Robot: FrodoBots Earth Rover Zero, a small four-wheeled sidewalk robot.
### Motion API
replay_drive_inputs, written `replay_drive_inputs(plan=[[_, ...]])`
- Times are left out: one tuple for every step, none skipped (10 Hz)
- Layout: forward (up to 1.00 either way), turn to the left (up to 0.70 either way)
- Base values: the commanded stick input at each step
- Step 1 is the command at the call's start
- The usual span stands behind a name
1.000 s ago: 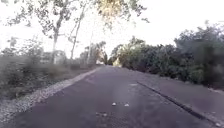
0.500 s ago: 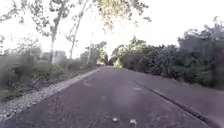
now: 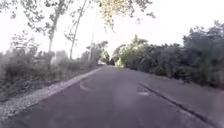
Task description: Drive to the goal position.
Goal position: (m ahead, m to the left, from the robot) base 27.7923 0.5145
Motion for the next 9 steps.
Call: replay_drive_inputs(plan=[[1.0, 0.02], [1.0, 0.02], [1.0, 0.02], [1.0, 0.02], [1.0, 0.02], [1.0, 0.02], [1.0, 0.02], [1.0, 0.02], [1.0, 0.02]])
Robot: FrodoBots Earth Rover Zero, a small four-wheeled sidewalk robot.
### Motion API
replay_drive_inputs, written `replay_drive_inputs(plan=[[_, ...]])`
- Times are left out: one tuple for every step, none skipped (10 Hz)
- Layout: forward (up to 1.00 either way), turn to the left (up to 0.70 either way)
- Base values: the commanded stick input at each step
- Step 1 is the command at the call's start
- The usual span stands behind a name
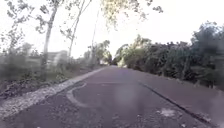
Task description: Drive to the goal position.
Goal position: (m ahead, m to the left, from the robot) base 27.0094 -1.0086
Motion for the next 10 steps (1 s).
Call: replay_drive_inputs(plan=[[1.0, 0.02], [1.0, 0.02], [1.0, 0.02], [1.0, 0.02], [1.0, 0.02], [1.0, 0.02], [1.0, 0.02], [1.0, 0.02], [1.0, 0.02], [1.0, 0.02]])
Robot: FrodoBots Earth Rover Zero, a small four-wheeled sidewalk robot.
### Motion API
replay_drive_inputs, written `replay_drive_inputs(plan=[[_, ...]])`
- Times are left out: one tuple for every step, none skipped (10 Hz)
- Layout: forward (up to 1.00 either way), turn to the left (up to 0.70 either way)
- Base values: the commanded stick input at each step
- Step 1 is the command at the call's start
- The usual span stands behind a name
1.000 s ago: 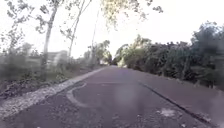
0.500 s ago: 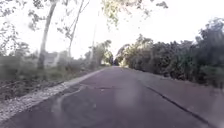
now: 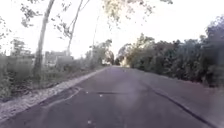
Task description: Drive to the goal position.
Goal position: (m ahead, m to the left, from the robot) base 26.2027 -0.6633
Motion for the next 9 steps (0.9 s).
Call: replay_drive_inputs(plan=[[1.0, 0.02], [1.0, 0.02], [1.0, 0.02], [1.0, 0.02], [1.0, 0.02], [1.0, 0.02], [1.0, 0.02], [1.0, 0.02], [1.0, 0.02]])
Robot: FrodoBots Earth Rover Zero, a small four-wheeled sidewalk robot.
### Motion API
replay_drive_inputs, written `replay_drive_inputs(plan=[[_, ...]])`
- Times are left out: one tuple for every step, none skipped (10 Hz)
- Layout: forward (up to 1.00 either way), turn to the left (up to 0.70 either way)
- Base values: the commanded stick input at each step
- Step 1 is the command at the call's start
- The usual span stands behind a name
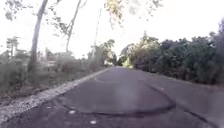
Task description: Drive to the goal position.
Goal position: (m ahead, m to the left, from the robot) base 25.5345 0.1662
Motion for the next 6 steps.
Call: replay_drive_inputs(plan=[[1.0, 0.02], [1.0, 0.02], [1.0, 0.02], [1.0, 0.02], [1.0, 0.02], [1.0, 0.02]])
